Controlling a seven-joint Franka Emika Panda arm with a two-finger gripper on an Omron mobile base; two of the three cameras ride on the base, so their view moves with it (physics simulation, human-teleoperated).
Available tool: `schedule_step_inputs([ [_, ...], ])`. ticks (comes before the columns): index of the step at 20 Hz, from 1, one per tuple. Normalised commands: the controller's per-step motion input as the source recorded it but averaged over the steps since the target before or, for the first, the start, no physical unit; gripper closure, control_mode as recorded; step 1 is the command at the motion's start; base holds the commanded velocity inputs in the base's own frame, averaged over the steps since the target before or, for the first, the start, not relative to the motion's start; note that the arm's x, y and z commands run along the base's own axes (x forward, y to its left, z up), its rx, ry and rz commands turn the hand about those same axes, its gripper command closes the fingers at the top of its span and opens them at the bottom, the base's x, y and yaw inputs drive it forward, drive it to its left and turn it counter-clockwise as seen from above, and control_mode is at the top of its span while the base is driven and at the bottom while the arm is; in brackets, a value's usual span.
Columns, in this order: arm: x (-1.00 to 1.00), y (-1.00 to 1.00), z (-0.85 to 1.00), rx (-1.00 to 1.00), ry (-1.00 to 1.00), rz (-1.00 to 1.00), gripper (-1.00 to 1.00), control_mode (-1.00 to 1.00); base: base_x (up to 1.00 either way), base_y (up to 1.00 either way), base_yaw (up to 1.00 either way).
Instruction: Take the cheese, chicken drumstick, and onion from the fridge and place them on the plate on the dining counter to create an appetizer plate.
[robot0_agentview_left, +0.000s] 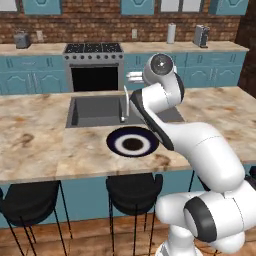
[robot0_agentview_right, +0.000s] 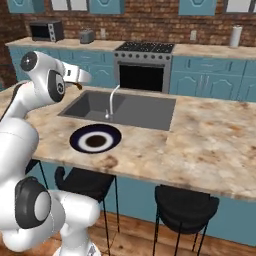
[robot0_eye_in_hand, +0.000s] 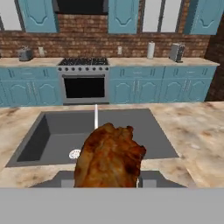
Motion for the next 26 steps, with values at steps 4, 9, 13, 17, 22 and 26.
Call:
schedule_step_inputs([
  [4, 0.0, 0.0, 0.0, 0.0, 0.0, 0.0, 1.0, 1.0, 0.64, 0.61, -0.5],
  [9, 0.0, 0.0, 0.0, 0.0, 0.0, 0.0, 1.0, 1.0, 0.38, 0.75, -0.46],
  [13, 0.2, 0.27, -0.06, 0.0, -0.01, -0.16, 1.0, -1.0, 0.08, 0.14, -0.08],
  [17, 0.12, 0.21, -0.08, 0.0, 0.02, -0.14, 1.0, -1.0, 0.0, 0.0, 0.0],
  [22, -0.03, 0.04, -0.23, 0.08, 0.3, 0.0, 1.0, -1.0, 0.0, 0.0, 0.0],
  [26, -0.27, 0.0, -0.21, 0.2, 0.3, 0.03, 1.0, -1.0, 0.0, 0.0, 0.0],
])
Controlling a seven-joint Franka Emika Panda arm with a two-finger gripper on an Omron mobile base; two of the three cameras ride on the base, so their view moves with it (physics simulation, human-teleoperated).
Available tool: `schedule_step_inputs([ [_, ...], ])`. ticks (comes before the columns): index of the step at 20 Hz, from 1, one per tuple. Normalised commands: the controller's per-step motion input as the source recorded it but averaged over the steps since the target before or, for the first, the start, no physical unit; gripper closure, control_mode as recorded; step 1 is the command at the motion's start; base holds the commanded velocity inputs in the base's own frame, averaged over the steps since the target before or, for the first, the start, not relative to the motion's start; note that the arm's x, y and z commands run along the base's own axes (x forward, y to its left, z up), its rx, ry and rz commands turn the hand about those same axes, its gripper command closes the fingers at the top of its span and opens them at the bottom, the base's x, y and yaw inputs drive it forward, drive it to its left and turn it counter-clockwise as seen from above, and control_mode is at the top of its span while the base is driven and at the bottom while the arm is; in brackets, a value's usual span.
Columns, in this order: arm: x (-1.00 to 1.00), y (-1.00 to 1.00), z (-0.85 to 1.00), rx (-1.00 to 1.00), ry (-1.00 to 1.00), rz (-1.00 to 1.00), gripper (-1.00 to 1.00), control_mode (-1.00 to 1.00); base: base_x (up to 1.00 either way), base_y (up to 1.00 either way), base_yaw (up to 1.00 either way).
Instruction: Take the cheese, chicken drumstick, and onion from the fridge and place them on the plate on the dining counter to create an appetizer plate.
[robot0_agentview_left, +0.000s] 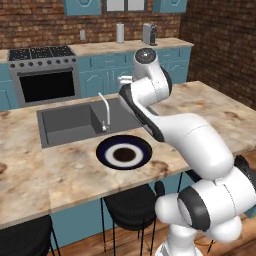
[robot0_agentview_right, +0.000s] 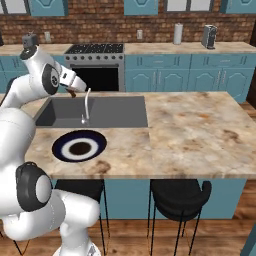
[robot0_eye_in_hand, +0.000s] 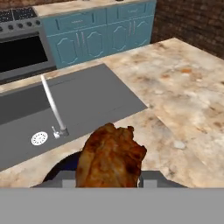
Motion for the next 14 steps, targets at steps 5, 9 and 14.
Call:
schedule_step_inputs([
  [5, 0.06, 0.06, -0.22, 0.04, 0.04, 0.02, 1.0, -1.0, 0.0, 0.0, 0.0],
  [9, 0.03, 0.0, -0.63, -0.01, -0.03, -0.03, 1.0, -1.0, 0.0, 0.0, 0.0],
  [14, 0.04, 0.0, -0.75, 0.0, 0.04, -0.01, 1.0, -1.0, 0.0, 0.0, 0.0],
])
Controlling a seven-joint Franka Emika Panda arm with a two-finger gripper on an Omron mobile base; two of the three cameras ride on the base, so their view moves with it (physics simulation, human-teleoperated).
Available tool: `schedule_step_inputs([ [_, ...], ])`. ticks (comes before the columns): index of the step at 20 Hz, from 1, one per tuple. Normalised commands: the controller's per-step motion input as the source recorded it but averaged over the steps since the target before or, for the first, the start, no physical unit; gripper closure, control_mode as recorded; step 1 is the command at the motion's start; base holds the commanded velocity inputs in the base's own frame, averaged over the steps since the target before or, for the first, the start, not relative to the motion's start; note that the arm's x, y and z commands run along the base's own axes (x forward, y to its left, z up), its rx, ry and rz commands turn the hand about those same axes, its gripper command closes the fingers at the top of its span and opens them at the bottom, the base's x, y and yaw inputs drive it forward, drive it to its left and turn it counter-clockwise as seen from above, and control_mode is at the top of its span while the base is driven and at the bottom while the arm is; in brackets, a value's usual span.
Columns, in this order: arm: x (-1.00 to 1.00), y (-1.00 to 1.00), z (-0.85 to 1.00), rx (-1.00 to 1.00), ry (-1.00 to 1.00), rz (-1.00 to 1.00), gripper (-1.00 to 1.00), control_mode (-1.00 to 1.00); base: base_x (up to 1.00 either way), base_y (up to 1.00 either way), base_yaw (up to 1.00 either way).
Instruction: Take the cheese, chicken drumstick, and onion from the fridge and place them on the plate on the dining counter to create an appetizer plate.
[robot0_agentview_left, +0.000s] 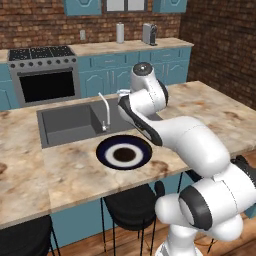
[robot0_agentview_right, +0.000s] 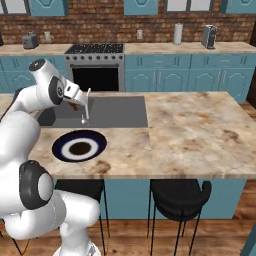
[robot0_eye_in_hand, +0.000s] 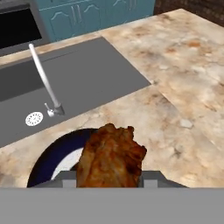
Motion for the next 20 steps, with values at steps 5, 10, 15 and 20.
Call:
schedule_step_inputs([
  [5, 0.11, 0.01, -0.68, 0.0, 0.23, 0.0, 1.0, -1.0, 0.0, 0.0, 0.0],
  [10, 0.08, 0.1, -0.69, 0.0, 0.2, 0.0, 1.0, -1.0, 0.0, 0.0, 0.0],
  [15, 0.16, 0.06, -0.56, 0.0, 0.03, 0.0, 1.0, -1.0, 0.0, 0.0, 0.0],
  [20, 0.05, 0.0, -0.45, 0.0, 0.0, 0.0, 1.0, -1.0, 0.0, 0.0, 0.0],
])
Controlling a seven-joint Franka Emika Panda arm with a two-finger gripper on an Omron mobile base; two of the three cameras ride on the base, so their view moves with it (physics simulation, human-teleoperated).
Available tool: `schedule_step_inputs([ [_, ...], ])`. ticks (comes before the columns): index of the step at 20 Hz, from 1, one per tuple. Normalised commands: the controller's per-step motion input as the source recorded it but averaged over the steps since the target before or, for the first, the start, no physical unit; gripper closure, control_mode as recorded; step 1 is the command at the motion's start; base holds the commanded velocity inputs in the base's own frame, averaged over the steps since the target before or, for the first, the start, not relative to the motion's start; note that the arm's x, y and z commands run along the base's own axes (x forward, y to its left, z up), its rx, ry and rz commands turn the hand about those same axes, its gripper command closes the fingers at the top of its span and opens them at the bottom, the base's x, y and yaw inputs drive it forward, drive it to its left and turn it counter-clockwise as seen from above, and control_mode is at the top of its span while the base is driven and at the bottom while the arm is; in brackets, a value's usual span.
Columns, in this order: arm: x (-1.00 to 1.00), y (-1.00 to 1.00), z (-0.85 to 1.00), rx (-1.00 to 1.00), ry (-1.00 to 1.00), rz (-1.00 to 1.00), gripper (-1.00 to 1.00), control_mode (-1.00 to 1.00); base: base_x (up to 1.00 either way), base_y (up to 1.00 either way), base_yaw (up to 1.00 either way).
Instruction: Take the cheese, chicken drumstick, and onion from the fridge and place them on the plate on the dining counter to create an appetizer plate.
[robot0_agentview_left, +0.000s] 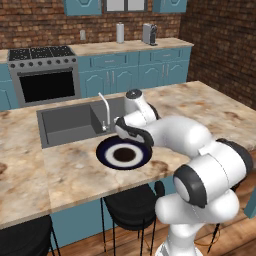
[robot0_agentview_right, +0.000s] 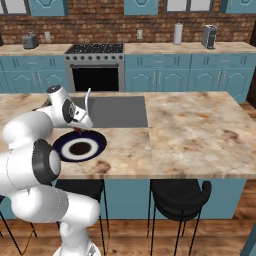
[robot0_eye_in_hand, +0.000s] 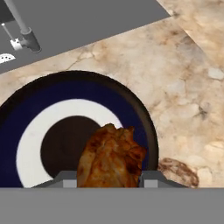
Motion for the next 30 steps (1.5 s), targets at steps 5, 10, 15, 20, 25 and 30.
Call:
schedule_step_inputs([
  [5, 0.11, 0.0, -0.42, 0.0, 0.0, 0.0, 1.0, -1.0, 0.0, 0.0, 0.0],
  [10, 0.24, -0.01, -0.53, 0.0, 0.0, 0.0, 1.0, -1.0, 0.0, 0.0, 0.0],
  [15, 0.29, 0.0, -0.46, 0.0, 0.0, 0.0, 1.0, -1.0, 0.0, 0.0, 0.0],
  [20, 0.49, 0.0, -0.25, 0.0, 0.0, 0.0, 1.0, -1.0, 0.0, 0.0, 0.0],
  [25, 0.49, 0.0, -0.16, 0.0, 0.0, 0.0, 1.0, -1.0, 0.0, 0.0, 0.0],
  [30, 0.21, 0.0, -0.28, 0.0, 0.02, -0.01, -1.0, -1.0, 0.0, 0.0, 0.0],
])
